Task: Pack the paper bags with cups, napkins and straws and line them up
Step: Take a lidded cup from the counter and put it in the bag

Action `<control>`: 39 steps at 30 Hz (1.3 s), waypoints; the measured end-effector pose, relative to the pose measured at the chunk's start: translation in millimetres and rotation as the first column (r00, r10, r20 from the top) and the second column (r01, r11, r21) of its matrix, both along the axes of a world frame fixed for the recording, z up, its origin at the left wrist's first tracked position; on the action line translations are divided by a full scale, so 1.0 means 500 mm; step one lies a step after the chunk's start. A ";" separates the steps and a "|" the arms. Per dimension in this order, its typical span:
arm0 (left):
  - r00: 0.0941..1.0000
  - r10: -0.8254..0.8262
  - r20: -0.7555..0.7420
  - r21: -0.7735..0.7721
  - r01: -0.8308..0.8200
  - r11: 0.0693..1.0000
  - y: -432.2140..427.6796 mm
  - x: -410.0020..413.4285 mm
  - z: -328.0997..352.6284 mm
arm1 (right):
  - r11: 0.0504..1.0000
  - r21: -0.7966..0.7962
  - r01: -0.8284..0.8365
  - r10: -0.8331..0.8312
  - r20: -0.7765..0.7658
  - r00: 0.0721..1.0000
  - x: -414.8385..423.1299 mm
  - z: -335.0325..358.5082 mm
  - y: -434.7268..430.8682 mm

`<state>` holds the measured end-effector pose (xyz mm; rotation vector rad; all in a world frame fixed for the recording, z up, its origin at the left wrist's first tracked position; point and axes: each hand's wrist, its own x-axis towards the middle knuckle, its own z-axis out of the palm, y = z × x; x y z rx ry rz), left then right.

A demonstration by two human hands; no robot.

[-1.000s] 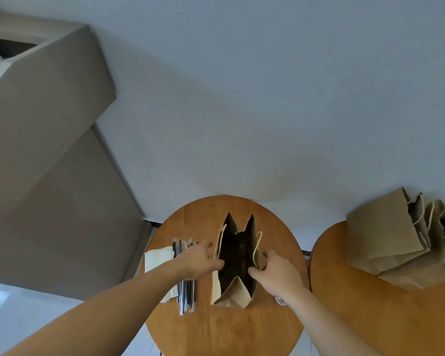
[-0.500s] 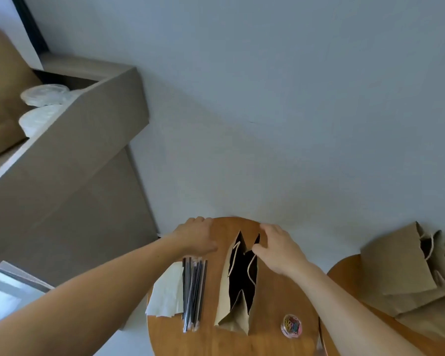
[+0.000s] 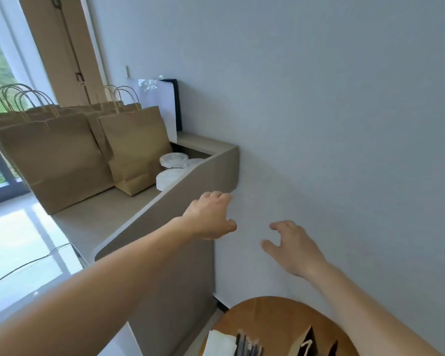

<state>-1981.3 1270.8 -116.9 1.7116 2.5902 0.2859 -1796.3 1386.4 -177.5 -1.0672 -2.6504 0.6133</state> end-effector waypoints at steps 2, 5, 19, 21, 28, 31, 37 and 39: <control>0.999 0.044 -0.024 0.057 -0.042 0.997 -0.015 -0.071 0.047 | 0.997 0.077 -0.020 0.021 -0.021 1.000 -0.072 0.051 -0.002; 0.993 0.118 0.010 0.128 -0.119 0.985 -0.040 -0.192 0.104 | 0.987 0.149 -0.058 0.064 -0.034 0.997 -0.192 0.128 -0.008; 0.971 0.205 0.123 -0.006 -0.206 0.979 -0.073 -0.578 0.001 | 0.973 0.190 -0.134 0.094 0.207 0.974 -0.755 0.197 0.032; 0.974 0.185 0.134 -0.006 -0.186 0.983 -0.065 -0.602 -0.014 | 0.975 0.187 -0.123 0.070 0.264 0.962 -0.800 0.185 0.049; 0.979 0.134 0.156 0.002 -0.136 0.991 -0.048 -0.648 -0.035 | 0.994 0.086 -0.068 0.033 0.355 0.934 -0.880 0.150 0.084; 0.980 0.120 0.157 0.010 -0.123 0.992 -0.046 -0.653 -0.034 | 0.992 0.114 -0.057 0.017 0.323 0.946 -0.880 0.145 0.085; 0.986 0.103 0.129 0.064 -0.112 0.992 -0.038 -0.634 0.008 | 0.989 0.133 -0.064 0.053 0.085 0.995 -0.834 0.214 0.065; 0.987 0.103 0.121 0.086 -0.114 0.990 -0.033 -0.615 0.030 | 0.990 0.136 -0.043 0.047 -0.027 0.999 -0.794 0.263 0.058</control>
